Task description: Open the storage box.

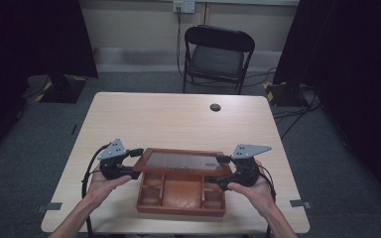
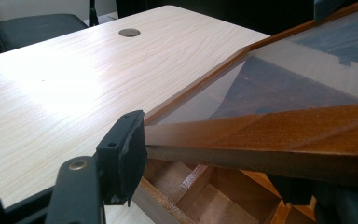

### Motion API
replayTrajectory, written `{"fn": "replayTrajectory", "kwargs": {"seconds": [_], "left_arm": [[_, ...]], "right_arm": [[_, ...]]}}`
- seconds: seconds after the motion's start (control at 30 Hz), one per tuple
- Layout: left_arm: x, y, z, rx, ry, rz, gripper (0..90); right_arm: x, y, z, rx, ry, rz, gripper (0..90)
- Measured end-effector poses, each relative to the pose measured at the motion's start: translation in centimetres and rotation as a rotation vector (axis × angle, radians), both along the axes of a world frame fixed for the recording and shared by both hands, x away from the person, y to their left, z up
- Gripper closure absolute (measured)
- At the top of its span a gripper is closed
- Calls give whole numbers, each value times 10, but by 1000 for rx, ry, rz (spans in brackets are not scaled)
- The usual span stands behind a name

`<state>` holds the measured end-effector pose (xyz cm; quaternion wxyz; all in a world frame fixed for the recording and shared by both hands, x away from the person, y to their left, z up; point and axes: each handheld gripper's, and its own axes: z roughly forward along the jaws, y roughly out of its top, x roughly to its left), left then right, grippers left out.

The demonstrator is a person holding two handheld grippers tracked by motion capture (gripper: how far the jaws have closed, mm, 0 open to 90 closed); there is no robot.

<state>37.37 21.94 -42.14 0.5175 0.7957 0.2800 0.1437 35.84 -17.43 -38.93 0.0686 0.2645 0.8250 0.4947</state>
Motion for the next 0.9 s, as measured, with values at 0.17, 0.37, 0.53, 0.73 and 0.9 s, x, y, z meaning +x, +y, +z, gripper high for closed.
{"fn": "replayTrajectory", "kwargs": {"seconds": [0.17, 0.37, 0.53, 0.73, 0.9], "left_arm": [[3, -1, 2, -15, 2, 10, 357], [7, 0, 6, -24, 8, 13, 385], [10, -1, 9, -32, 5, 4, 413], [14, -1, 9, -44, 12, 3, 443], [19, -3, 11, -33, 14, -3, 454]], "right_arm": [[5, -3, 1, 10, 4, -10, 198], [10, -7, 6, 37, 1, -24, 235], [15, -11, 9, 58, -13, -47, 274], [27, -15, 6, 76, 6, -60, 361], [34, -15, 5, 85, 14, -52, 406]]}}
